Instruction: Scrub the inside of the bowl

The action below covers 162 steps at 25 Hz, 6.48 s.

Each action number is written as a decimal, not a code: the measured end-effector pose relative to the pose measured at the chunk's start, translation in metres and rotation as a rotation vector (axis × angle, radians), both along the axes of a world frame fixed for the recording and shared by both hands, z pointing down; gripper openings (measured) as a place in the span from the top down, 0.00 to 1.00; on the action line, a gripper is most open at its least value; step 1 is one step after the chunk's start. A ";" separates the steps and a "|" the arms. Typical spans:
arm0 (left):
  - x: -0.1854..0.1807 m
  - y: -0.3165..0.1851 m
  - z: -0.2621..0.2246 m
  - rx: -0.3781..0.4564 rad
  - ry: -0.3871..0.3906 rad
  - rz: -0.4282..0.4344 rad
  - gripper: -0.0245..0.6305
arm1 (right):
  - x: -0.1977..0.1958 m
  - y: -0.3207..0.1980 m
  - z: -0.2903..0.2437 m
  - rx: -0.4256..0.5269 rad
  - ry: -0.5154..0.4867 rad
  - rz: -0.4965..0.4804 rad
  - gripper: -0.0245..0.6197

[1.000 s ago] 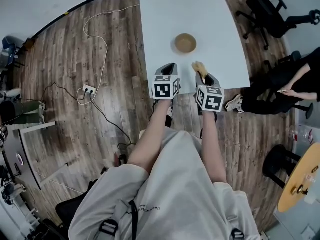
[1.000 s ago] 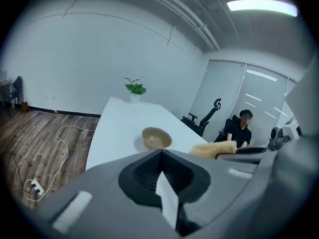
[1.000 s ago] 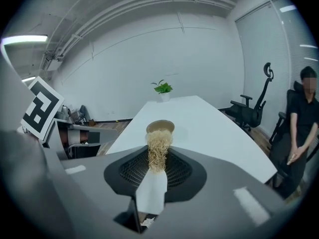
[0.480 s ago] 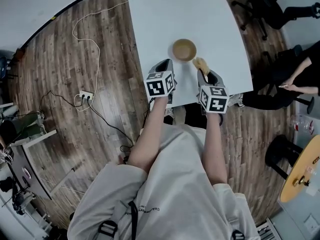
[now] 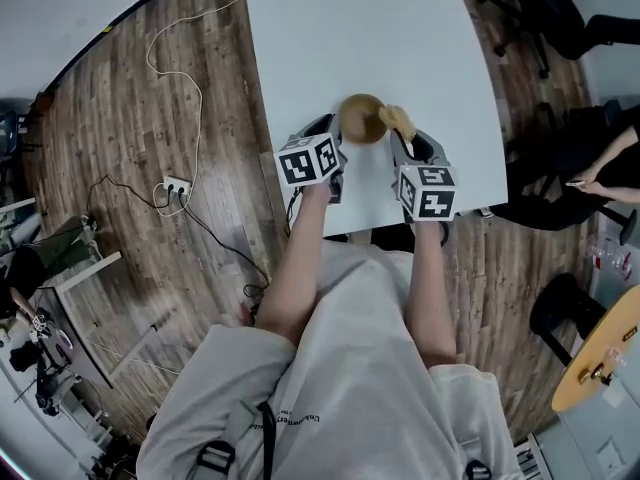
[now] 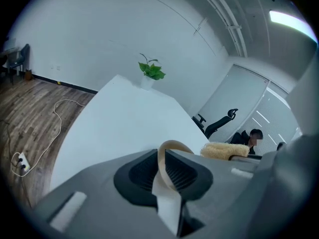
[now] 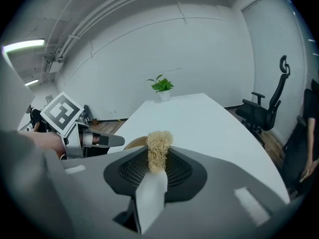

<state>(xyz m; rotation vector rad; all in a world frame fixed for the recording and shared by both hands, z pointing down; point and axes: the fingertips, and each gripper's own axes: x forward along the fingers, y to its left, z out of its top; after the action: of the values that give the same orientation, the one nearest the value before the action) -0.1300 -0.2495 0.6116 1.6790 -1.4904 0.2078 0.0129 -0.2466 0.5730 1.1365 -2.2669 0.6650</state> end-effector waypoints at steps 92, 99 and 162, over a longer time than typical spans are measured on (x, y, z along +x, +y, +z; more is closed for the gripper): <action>0.097 0.071 -0.063 0.196 -0.295 0.564 0.93 | -0.007 0.104 -0.015 -0.049 -0.002 -0.016 0.80; 0.090 0.071 -0.061 0.177 -0.263 0.559 0.94 | 0.006 0.096 -0.013 -0.018 0.059 0.037 0.80; 0.120 0.105 -0.095 0.811 -1.196 1.088 0.94 | 0.013 0.083 -0.050 -0.078 -0.011 0.027 0.80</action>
<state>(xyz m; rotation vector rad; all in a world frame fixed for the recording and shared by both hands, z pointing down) -0.0096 -0.1448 0.5166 3.2322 -1.2157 1.5771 0.0259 -0.1639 0.5234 1.1308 -2.2180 0.7650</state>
